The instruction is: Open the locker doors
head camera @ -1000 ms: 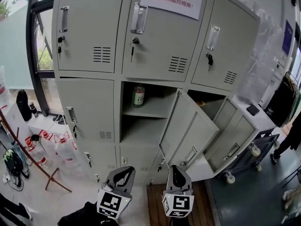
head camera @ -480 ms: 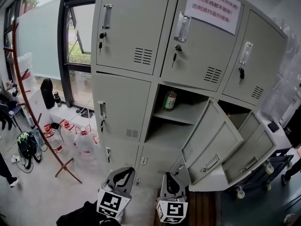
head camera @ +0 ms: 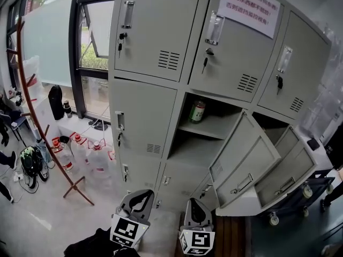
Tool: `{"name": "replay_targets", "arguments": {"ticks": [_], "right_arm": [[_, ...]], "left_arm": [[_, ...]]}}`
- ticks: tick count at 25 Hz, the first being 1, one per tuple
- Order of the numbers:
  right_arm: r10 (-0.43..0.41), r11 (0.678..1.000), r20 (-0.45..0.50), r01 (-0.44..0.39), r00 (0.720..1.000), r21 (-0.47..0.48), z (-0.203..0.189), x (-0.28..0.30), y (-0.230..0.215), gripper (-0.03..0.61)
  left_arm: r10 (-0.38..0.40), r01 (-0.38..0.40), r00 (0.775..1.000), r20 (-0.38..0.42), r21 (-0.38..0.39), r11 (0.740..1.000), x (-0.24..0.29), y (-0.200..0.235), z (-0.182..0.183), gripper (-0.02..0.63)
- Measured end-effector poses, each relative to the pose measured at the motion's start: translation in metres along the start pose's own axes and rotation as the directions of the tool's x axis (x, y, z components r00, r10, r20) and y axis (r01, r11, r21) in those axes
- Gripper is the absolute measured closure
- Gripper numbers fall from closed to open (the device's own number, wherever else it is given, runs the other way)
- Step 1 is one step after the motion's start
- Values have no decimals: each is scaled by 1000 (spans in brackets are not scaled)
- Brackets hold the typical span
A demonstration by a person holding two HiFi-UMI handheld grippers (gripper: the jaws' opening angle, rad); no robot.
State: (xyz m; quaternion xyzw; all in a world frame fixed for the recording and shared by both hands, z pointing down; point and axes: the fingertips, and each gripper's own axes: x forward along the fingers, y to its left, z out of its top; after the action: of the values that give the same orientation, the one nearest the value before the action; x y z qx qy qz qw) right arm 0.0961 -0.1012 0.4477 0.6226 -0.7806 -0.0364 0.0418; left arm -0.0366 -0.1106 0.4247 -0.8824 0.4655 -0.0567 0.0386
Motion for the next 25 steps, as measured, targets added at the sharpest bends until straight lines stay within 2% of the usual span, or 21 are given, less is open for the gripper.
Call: {"name": "replay_targets", "arguments": {"ticks": [7,16,20,25], "right_arm": [[-4,1000,11,4,1000,3,2,-11,-2,561],[38,999,0,-38,999,11,-9,-24,10,561],[72,997,17,-72,997,7,-2,-16,21,561],[141,990,43,-141,989,1,11,12,50,561]], "left_arm": [[-8,8,1000,-3,-4,1000,-1,-12,0,588],[8,-8,1000,-22,-8,1000,-13,-23,-10,588],[48,-48,999,-16,-3,999,-20,-9,-7,588],[122,-122,992,-12,3,993,-32,29,-5,588]]}}
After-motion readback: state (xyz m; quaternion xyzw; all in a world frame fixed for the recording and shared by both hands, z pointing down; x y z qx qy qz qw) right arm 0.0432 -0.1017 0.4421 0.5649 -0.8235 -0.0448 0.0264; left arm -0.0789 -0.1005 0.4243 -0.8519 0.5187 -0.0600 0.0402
